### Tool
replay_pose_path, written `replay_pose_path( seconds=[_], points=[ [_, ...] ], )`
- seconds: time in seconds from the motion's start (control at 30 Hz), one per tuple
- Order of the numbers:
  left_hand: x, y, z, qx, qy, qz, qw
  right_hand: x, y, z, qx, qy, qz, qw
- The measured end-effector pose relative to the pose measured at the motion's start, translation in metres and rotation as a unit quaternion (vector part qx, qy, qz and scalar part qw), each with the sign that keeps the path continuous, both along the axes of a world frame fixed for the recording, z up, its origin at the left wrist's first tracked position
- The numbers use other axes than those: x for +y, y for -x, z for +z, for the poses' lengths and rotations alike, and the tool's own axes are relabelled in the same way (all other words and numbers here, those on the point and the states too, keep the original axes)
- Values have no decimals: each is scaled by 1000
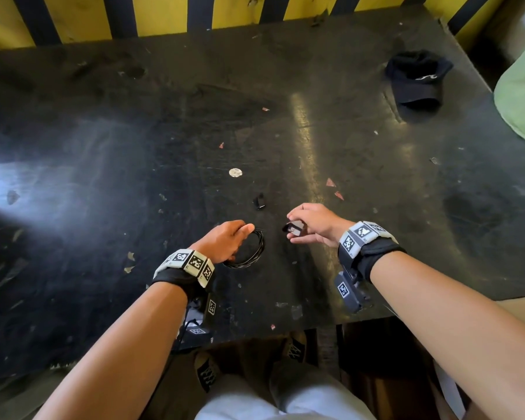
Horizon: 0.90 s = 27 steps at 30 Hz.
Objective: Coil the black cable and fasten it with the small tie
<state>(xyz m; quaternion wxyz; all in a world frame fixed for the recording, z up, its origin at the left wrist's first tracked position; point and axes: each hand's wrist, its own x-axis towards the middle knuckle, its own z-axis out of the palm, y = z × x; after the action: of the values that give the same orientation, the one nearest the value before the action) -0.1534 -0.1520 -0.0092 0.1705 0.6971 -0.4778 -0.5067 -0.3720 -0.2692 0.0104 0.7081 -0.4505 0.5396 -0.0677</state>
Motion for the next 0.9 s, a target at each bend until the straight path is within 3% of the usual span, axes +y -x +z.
replay_pose_path(
  seconds=[0.3,0.63,0.9],
  points=[
    [-1,10,17,-86,45,-77,992,1,-19,27,-48,32,75,996],
    [7,0,17,-55,28,-54,997,5,-20,24,-3,150,182,972],
    [7,-4,22,-53,31,-59,996,-11,-17,39,88,247,318,911]
  ],
)
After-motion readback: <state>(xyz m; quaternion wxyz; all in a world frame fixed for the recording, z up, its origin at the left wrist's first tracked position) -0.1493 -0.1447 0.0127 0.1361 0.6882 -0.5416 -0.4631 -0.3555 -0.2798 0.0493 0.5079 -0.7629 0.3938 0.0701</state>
